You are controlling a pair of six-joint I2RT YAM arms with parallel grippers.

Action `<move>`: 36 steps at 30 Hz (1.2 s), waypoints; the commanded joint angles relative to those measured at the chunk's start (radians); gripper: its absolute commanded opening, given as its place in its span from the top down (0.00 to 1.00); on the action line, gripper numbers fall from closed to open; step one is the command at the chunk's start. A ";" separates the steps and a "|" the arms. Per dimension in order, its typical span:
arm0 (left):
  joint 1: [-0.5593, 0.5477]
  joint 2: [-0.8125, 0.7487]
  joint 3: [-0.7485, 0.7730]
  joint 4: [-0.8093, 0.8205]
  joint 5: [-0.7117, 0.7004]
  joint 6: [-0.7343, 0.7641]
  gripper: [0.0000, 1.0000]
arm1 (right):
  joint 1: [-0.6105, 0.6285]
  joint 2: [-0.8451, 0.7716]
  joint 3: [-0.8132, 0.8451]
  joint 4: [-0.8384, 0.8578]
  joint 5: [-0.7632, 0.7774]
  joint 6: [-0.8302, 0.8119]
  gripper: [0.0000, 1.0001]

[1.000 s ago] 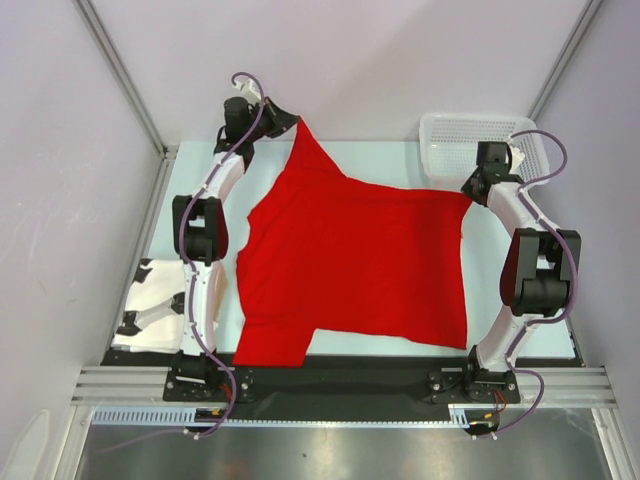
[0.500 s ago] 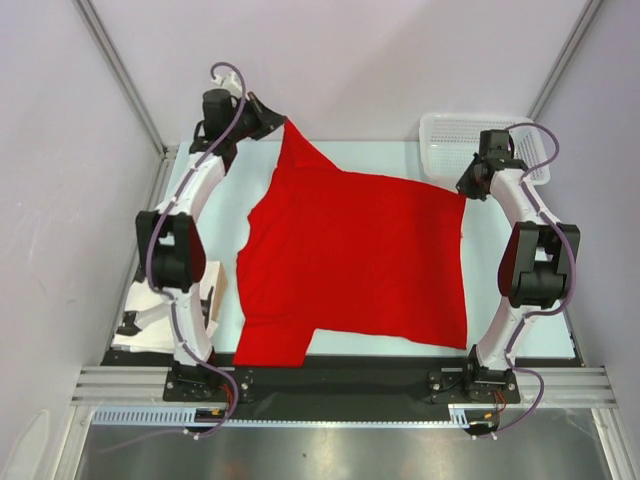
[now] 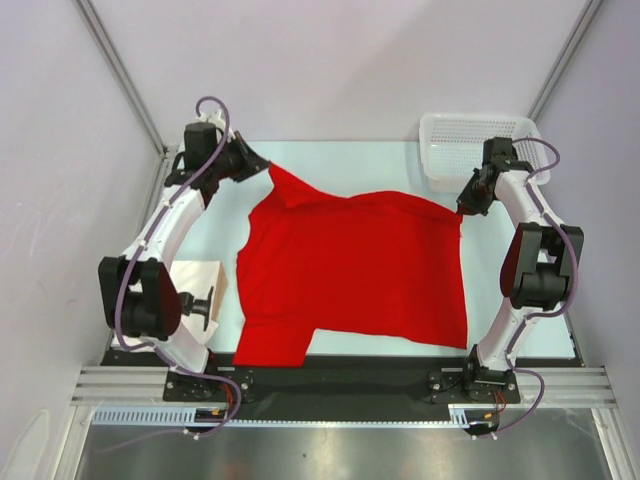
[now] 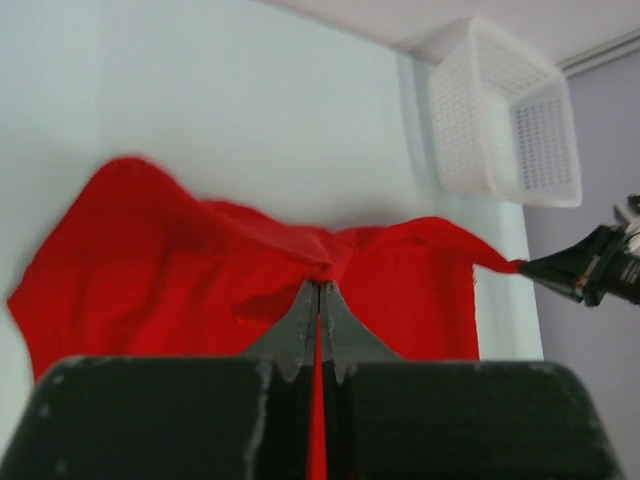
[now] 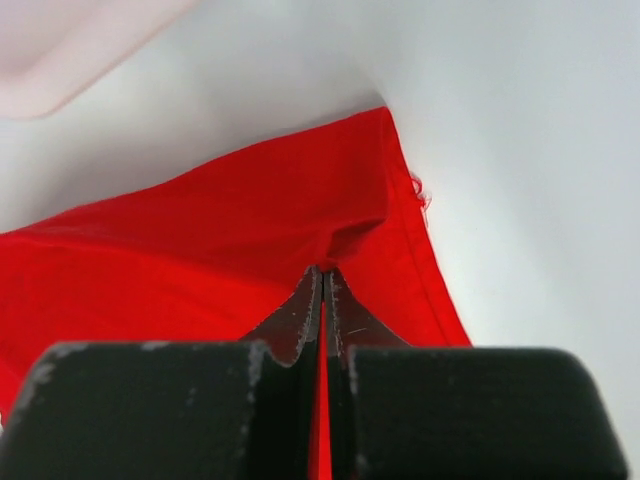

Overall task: Fold and stack the t-shirts
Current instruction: Fold the tshirt

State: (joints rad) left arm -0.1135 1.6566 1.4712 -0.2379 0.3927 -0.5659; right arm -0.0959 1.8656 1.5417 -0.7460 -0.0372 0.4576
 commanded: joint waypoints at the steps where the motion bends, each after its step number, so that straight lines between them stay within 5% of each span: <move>1: 0.002 -0.118 -0.092 -0.026 -0.032 0.018 1.00 | -0.005 -0.066 -0.006 -0.023 -0.032 -0.022 1.00; 27: -0.003 -0.463 -0.600 -0.099 -0.161 -0.127 1.00 | -0.013 -0.037 -0.157 -0.023 -0.004 -0.060 1.00; 31: -0.003 -0.451 -0.611 -0.121 -0.192 -0.112 0.98 | -0.013 -0.031 -0.169 -0.032 0.002 -0.051 0.87; 32: -0.003 -0.443 -0.611 -0.121 -0.186 -0.106 0.93 | -0.013 -0.034 -0.173 -0.042 0.008 -0.050 0.80; 35: -0.018 -0.439 -0.595 -0.142 -0.184 -0.039 0.53 | -0.014 -0.068 -0.206 -0.049 0.065 -0.042 0.53; 36: -0.026 -0.443 -0.574 -0.173 -0.230 -0.019 0.31 | -0.015 -0.109 -0.215 -0.036 0.078 -0.040 0.40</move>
State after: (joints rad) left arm -0.1200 1.2320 0.8635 -0.3717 0.2199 -0.6357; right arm -0.1040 1.8359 1.3491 -0.7841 -0.0257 0.4187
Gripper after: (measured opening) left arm 0.579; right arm 0.511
